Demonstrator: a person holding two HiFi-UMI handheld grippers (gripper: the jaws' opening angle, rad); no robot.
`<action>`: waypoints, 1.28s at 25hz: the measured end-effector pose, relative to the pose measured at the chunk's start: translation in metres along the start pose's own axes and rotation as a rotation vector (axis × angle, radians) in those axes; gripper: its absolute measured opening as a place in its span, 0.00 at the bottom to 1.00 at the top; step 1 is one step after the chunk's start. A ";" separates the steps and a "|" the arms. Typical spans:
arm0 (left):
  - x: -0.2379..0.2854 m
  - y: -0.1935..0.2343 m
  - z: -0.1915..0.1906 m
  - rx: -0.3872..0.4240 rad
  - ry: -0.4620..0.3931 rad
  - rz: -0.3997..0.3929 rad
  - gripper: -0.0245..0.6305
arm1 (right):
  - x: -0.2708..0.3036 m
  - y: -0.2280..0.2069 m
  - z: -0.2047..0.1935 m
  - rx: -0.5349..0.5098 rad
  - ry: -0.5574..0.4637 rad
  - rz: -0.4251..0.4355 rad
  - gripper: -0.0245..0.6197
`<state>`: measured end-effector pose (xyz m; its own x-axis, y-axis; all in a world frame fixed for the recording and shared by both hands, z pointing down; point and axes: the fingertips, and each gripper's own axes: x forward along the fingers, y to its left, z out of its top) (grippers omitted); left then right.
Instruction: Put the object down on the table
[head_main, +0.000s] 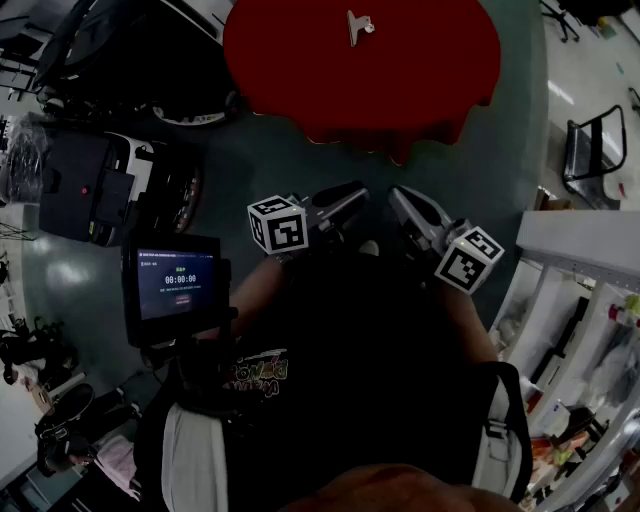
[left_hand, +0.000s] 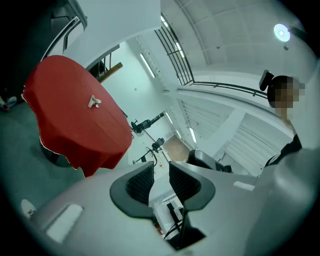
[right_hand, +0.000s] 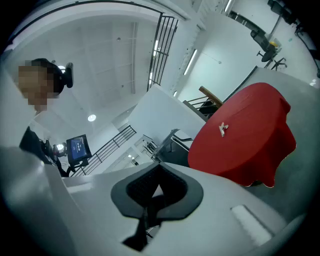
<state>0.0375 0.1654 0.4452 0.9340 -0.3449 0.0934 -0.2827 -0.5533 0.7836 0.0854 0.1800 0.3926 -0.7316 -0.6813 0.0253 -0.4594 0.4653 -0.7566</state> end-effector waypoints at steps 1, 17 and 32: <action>0.000 0.001 0.000 -0.003 -0.002 0.001 0.20 | 0.000 0.000 0.000 -0.001 0.001 0.001 0.04; -0.007 0.008 0.001 -0.033 -0.014 0.017 0.20 | 0.004 0.001 0.001 0.007 -0.011 0.020 0.04; -0.013 0.049 0.061 -0.068 0.002 -0.023 0.20 | 0.064 -0.018 0.030 0.029 -0.053 -0.065 0.04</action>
<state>-0.0018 0.0969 0.4451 0.9404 -0.3315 0.0758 -0.2458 -0.5086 0.8252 0.0619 0.1106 0.3878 -0.6726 -0.7389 0.0411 -0.4900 0.4030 -0.7730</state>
